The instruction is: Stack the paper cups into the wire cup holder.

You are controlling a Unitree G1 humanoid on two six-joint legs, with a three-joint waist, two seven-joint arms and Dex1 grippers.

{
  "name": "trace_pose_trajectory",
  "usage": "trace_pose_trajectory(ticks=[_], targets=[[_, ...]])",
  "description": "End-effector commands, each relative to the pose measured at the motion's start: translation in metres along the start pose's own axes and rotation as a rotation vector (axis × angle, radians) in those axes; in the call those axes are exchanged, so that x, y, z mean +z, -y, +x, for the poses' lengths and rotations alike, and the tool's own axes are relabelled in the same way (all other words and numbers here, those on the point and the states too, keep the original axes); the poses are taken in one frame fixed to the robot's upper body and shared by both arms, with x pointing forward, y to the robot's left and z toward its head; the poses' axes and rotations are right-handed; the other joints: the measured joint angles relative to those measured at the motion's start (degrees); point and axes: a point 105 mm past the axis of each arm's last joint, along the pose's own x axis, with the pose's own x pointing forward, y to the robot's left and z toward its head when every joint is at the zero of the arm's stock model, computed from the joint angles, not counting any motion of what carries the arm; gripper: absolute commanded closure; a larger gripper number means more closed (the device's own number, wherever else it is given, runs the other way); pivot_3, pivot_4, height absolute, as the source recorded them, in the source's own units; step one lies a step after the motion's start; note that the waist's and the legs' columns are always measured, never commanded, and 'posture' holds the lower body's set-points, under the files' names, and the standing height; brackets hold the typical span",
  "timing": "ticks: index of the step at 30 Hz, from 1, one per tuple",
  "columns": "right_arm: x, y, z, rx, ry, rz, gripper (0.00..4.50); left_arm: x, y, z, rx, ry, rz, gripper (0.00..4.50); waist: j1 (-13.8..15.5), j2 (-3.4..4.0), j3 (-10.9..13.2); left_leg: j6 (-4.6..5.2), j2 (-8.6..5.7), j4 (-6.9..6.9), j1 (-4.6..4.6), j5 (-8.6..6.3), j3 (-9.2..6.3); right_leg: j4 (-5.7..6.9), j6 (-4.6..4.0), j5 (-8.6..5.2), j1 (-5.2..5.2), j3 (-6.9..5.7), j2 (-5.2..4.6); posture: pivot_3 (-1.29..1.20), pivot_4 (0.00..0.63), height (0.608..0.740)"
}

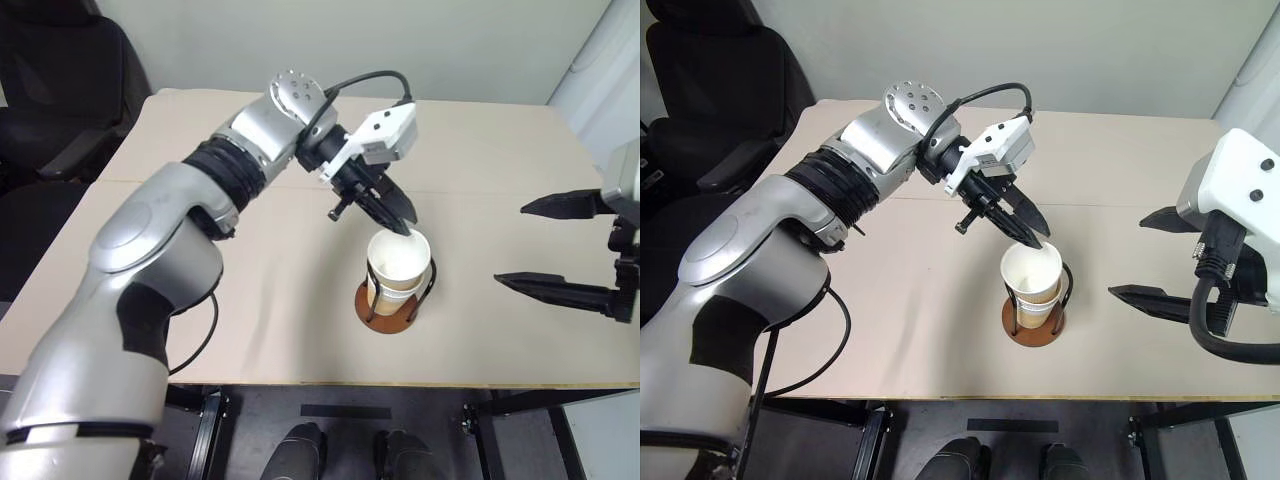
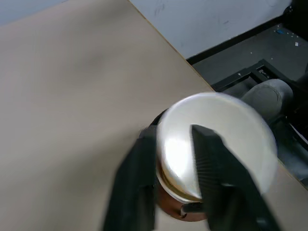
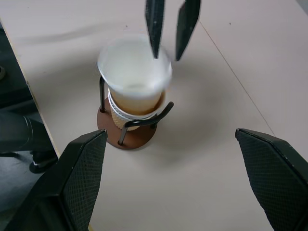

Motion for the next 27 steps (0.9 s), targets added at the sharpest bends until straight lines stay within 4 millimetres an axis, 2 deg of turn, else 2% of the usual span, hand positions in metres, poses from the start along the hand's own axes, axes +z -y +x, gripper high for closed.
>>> trace_pose_trajectory(ticks=[1, 4, 7, 11, 14, 17, 22, 24, 27], targets=[[0.007, 0.005, -0.006, -0.042, 0.021, -0.028, 0.14, 0.009, 0.001, -0.001, -0.018, 0.023, 0.043, 2.08, 0.04, 0.0, 0.0, 0.0, 0.01, 0.01, -0.01, 0.0, -0.02, 0.0, 0.0, 0.0, 0.0, 0.02, -0.02, 0.0, 0.15, 0.74], [0.006, 0.006, -0.004, -0.042, 0.025, -0.028, 0.14, 0.013, -0.001, -0.005, 0.003, 0.06, 0.03, 1.04, 0.05, 0.0, 0.0, 0.0, 0.0, 0.02, -0.02, 0.0, 0.0, -0.01, 0.01, 0.0, 0.0, 0.03, -0.04, 0.0, 0.15, 0.74], [0.006, 0.012, -0.001, -0.053, 0.05, -0.032, 0.14, 0.026, -0.009, -0.019, 0.078, 0.188, 0.0, 0.05, 0.04, 0.0, 0.0, 0.0, 0.01, 0.02, -0.01, 0.0, 0.02, 0.0, 0.02, 0.0, 0.0, 0.03, -0.02, 0.0, 0.15, 0.74], [0.003, 0.02, 0.006, -0.074, 0.088, -0.02, 0.14, 0.029, -0.014, -0.049, 0.206, 0.319, -0.049, 0.05, -0.04, -0.01, -0.01, 0.01, 0.02, 0.02, 0.04, 0.0, 0.07, 0.02, 0.03, 0.0, 0.0, 0.04, 0.02, 0.0, 0.15, 0.74], [-0.005, 0.03, 0.013, -0.102, 0.12, 0.02, 0.14, 0.015, -0.014, -0.077, 0.338, 0.388, -0.091, 0.05, -0.22, -0.01, -0.05, 0.01, 0.02, 0.02, 0.08, 0.0, 0.08, 0.04, 0.05, 0.0, 0.0, 0.05, 0.05, 0.0, 0.15, 0.74], [-0.016, 0.039, 0.022, -0.124, 0.13, 0.066, 0.14, -0.006, -0.01, -0.1, 0.48, 0.406, -0.151, 0.05, -0.58, 0.02, -0.08, 0.03, 0.02, 0.04, 0.12, 0.01, 0.12, 0.08, 0.05, 0.0, -0.03, 0.08, 0.12, 0.0, 0.15, 0.74], [-0.045, 0.08, 0.044, -0.276, 0.183, 0.241, 0.14, -0.066, 0.002, -0.16, 0.979, 0.397, -0.296, 0.05, -1.12, -0.03, -0.12, 0.07, 0.04, 0.27, 0.13, 0.03, 0.04, 0.11, 0.07, 0.01, 0.0, 0.06, 0.15, 0.0, 0.15, 0.74], [-0.053, 0.091, 0.05, -0.304, 0.187, 0.284, 0.14, -0.079, 0.012, -0.181, 1.128, 0.384, -0.328, 0.05, -1.18, -0.01, -0.11, 0.11, 0.03, 0.38, 0.11, 0.05, 0.02, 0.16, 0.1, 0.04, -0.03, 0.03, 0.13, 0.0, 0.15, 0.74], [-0.058, 0.093, 0.06, -0.285, 0.166, 0.289, 0.14, -0.093, 0.03, -0.207, 1.3, 0.331, -0.354, 0.05, -1.04, -0.01, -0.11, 0.13, 0.02, 0.4, 0.11, 0.06, -0.02, 0.17, 0.06, 0.06, -0.03, -0.01, 0.13, 0.0, 0.15, 0.74]])
